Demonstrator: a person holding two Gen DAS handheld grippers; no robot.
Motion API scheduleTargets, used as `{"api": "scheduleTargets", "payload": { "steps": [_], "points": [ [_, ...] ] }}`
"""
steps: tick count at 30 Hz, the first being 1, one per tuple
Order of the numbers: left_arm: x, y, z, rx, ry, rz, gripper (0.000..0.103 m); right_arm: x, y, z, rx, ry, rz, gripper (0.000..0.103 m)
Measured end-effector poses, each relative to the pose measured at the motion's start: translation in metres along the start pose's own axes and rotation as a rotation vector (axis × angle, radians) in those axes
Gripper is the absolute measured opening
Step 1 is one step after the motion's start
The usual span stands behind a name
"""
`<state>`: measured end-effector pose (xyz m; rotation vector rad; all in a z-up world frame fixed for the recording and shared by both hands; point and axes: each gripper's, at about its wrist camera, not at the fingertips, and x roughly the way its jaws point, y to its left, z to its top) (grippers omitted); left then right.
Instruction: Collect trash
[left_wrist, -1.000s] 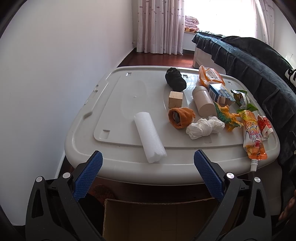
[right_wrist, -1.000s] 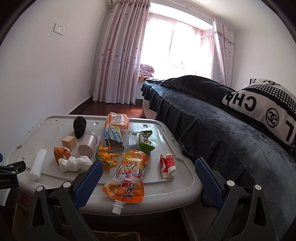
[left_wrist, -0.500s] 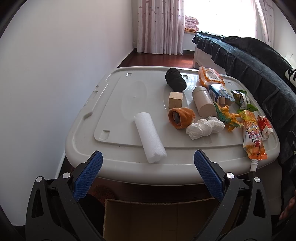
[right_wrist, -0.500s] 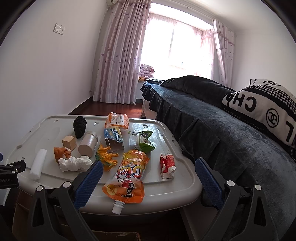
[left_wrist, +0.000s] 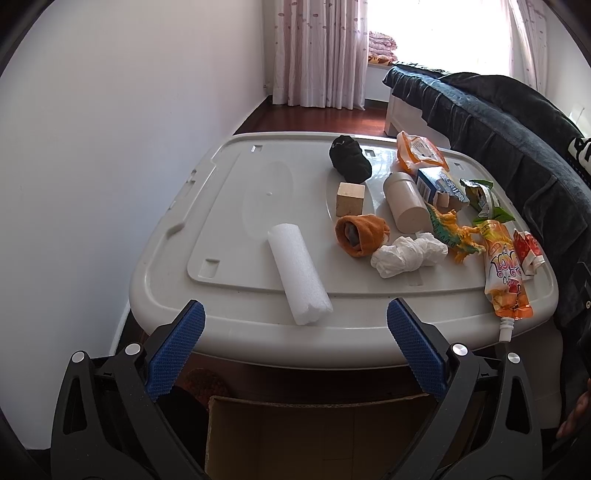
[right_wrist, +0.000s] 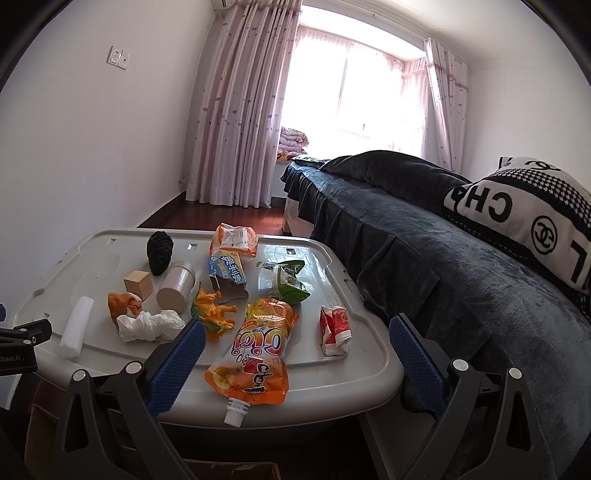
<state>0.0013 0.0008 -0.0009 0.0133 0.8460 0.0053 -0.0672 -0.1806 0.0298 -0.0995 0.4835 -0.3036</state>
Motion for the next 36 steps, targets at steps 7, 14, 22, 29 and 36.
{"api": "scheduleTargets", "payload": {
  "steps": [7, 14, 22, 29, 36],
  "points": [
    [-0.0003, -0.0009, 0.0000, 0.001, 0.000, 0.001, 0.096, 0.0008, 0.0013, 0.0001, -0.001, -0.001, -0.001, 0.098],
    [-0.0010, -0.0011, 0.0004, 0.001, -0.001, 0.002, 0.096, 0.0007, 0.0008, -0.0002, -0.001, 0.000, 0.000, 0.098],
    [-0.0014, -0.0009, 0.0004, 0.001, -0.004, 0.003, 0.096, 0.0008, -0.0001, -0.0005, 0.001, -0.001, 0.000, 0.098],
    [-0.0024, -0.0013, 0.0007, 0.003, -0.006, 0.005, 0.096, 0.0002, 0.0008, 0.0001, 0.000, -0.001, -0.002, 0.098],
    [-0.0024, -0.0021, 0.0006, 0.004, -0.005, 0.003, 0.096, -0.0018, -0.0016, 0.0015, 0.002, -0.007, -0.004, 0.098]
  ]
}}
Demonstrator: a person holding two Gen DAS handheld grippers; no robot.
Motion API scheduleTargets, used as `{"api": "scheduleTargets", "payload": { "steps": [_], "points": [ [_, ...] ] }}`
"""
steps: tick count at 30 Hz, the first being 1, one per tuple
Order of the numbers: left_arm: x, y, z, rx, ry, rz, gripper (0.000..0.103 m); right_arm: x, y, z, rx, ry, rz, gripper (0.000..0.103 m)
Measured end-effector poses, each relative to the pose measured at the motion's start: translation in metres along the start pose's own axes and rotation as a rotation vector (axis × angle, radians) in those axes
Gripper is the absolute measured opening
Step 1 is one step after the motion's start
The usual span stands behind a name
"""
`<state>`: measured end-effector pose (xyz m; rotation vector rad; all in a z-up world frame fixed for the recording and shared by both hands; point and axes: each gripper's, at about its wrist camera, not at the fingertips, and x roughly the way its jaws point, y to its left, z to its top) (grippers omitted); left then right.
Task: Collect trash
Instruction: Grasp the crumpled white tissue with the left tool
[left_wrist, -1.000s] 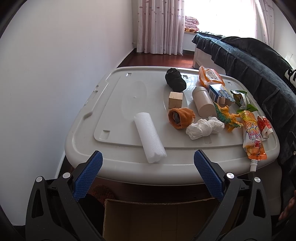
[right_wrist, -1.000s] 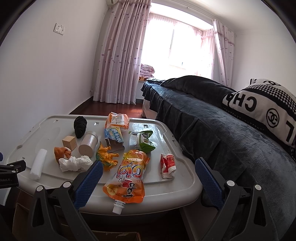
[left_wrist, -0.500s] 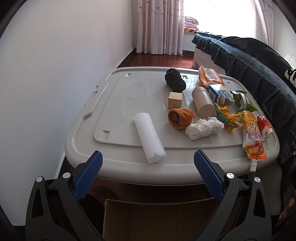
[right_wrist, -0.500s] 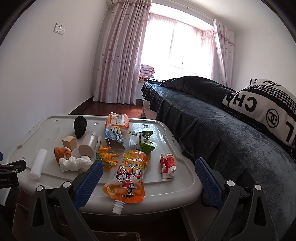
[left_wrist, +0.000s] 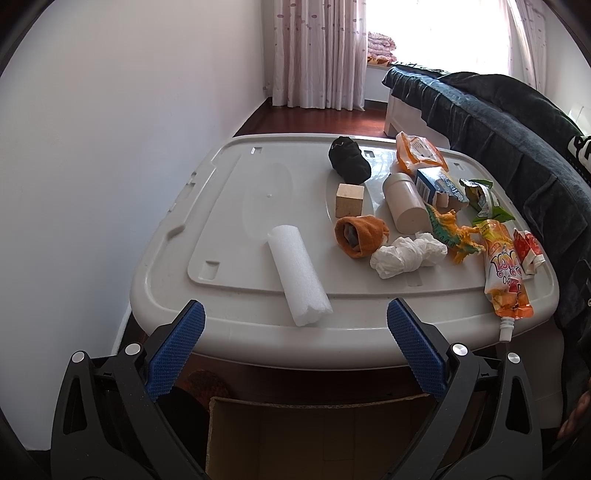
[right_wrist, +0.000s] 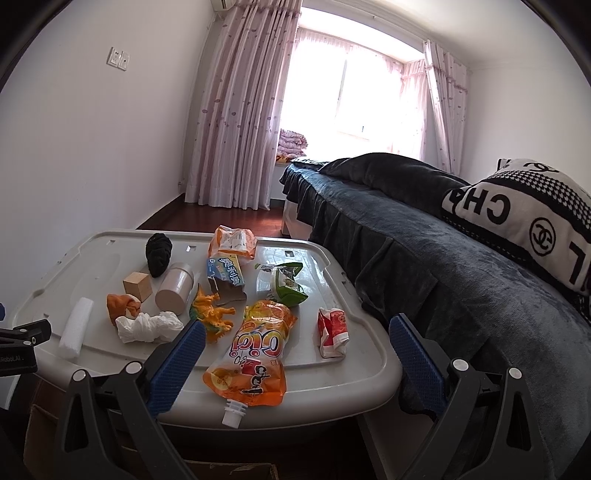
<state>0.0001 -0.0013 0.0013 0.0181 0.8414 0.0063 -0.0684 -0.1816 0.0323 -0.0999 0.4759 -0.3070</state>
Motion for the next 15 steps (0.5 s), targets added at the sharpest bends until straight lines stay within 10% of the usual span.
{"api": "scheduleTargets", "payload": {
  "steps": [15],
  "points": [
    [0.074, -0.005, 0.014, -0.035, 0.062, -0.169, 0.094, 0.004, -0.025, 0.000, 0.057, 0.004, -0.006, 0.098]
  ]
}}
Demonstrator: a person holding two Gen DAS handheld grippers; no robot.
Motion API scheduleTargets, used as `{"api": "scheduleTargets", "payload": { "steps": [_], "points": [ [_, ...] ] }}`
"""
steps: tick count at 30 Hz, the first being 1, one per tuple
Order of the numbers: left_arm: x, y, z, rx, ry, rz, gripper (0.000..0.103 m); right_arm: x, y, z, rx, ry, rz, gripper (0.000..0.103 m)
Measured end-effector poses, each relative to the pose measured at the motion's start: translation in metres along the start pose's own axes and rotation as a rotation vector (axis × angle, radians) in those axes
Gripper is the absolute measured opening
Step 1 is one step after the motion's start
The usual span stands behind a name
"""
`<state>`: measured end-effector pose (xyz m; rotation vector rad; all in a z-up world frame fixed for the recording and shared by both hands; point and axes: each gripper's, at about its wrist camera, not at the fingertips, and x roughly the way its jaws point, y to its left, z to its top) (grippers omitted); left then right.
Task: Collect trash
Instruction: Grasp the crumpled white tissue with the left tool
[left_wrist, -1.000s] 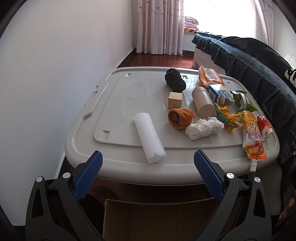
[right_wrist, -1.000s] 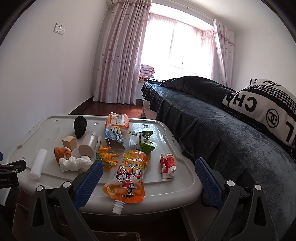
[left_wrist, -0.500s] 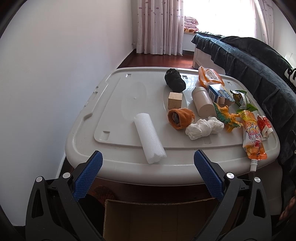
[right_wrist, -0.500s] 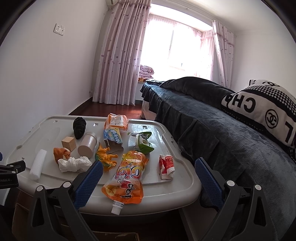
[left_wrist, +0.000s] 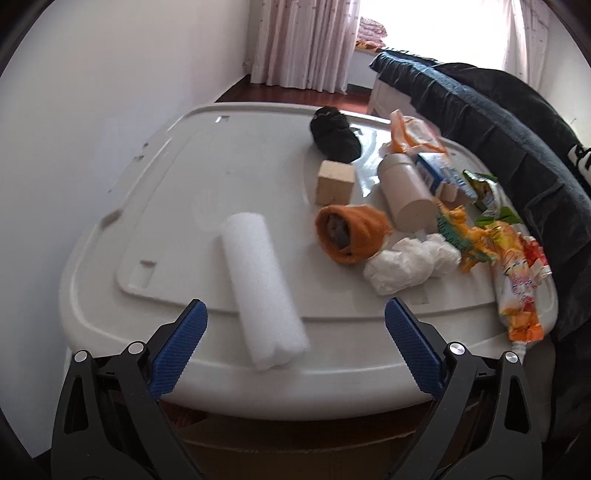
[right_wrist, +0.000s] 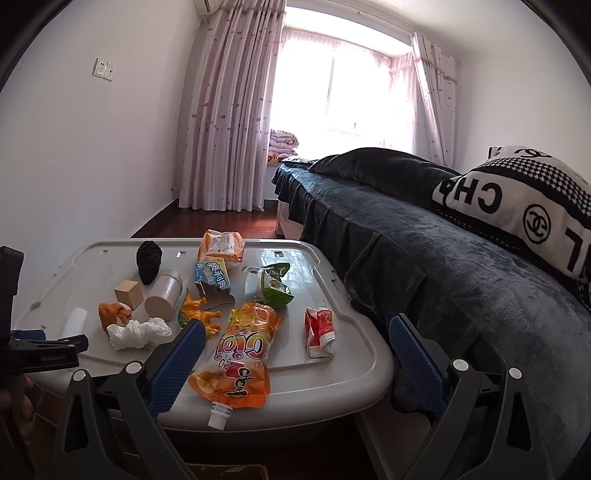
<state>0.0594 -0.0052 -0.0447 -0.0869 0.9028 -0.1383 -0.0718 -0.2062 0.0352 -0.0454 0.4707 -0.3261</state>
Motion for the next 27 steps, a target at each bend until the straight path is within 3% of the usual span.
{"api": "scheduleTargets", "payload": {
  "steps": [5, 11, 13, 15, 19, 24, 27],
  "points": [
    [0.009, -0.037, 0.020, 0.119, -0.034, -0.122, 0.094, 0.005, -0.010, 0.000, 0.033, 0.019, 0.007, 0.098],
    [0.002, -0.080, 0.021, 0.260, -0.092, -0.308, 0.094, 0.008, -0.027, 0.002, 0.088, 0.036, 0.009, 0.098],
    [0.019, -0.094, 0.021, 0.327, -0.052, -0.275, 0.094, 0.009, -0.033, 0.002, 0.106, 0.037, 0.004, 0.098],
    [0.041, -0.101, 0.022, 0.376, -0.001, -0.249, 0.081, 0.008, -0.037, 0.003, 0.113, 0.034, -0.002, 0.098],
    [0.066, -0.101, 0.027, 0.428, 0.043, -0.216, 0.076, 0.006, -0.041, 0.003, 0.112, 0.027, -0.011, 0.098],
    [0.080, -0.093, 0.029, 0.470, 0.081, -0.201, 0.044, 0.009, -0.043, 0.003, 0.128, 0.041, 0.001, 0.098],
    [0.082, -0.079, 0.038, 0.392, 0.093, -0.231, 0.034, 0.010, -0.041, 0.003, 0.116, 0.042, 0.003, 0.098]
  ]
}}
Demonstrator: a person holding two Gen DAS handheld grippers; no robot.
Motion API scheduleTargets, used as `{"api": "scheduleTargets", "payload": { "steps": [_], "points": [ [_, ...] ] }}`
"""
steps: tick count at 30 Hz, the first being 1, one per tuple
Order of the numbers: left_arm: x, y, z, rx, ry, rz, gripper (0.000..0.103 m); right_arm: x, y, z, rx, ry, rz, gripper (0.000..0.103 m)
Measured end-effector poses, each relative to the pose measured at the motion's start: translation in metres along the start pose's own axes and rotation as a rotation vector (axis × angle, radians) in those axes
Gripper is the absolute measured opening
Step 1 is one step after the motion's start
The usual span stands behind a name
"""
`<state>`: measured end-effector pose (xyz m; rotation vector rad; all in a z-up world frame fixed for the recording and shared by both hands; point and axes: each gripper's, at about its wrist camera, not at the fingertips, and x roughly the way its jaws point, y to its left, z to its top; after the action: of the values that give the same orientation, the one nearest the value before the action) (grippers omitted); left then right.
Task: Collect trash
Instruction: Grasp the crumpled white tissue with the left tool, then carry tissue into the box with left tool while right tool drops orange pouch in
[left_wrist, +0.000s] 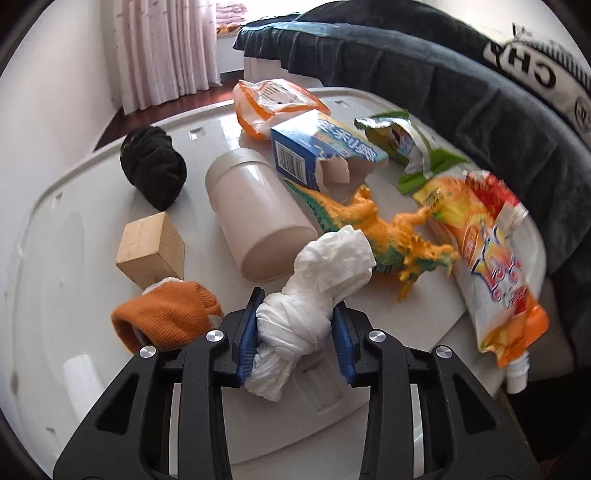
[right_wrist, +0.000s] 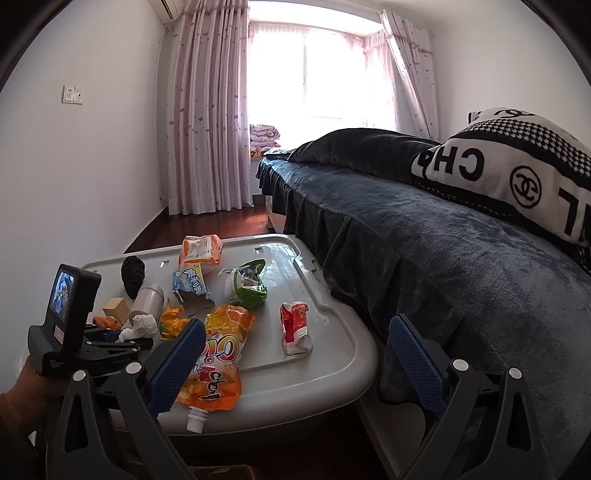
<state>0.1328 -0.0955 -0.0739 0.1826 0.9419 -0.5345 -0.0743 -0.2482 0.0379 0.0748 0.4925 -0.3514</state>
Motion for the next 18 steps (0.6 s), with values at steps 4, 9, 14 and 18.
{"api": "scheduleTargets", "payload": {
  "steps": [4, 9, 14, 18],
  "points": [
    [-0.013, -0.001, -0.006, -0.051, -0.004, 0.014, 0.033, 0.006, 0.008, 0.001, -0.052, -0.015, -0.030, 0.098],
    [-0.050, -0.010, -0.028, -0.114, -0.036, 0.010, 0.033, 0.036, 0.035, 0.000, -0.155, 0.025, -0.065, 0.098],
    [-0.093, -0.013, -0.065, -0.176, -0.069, 0.022, 0.033, 0.076, 0.065, -0.004, -0.128, 0.118, 0.016, 0.098],
    [-0.113, -0.013, -0.087, -0.167, -0.071, 0.048, 0.033, 0.100, 0.090, -0.020, -0.163, 0.184, 0.046, 0.098]
  ]
}}
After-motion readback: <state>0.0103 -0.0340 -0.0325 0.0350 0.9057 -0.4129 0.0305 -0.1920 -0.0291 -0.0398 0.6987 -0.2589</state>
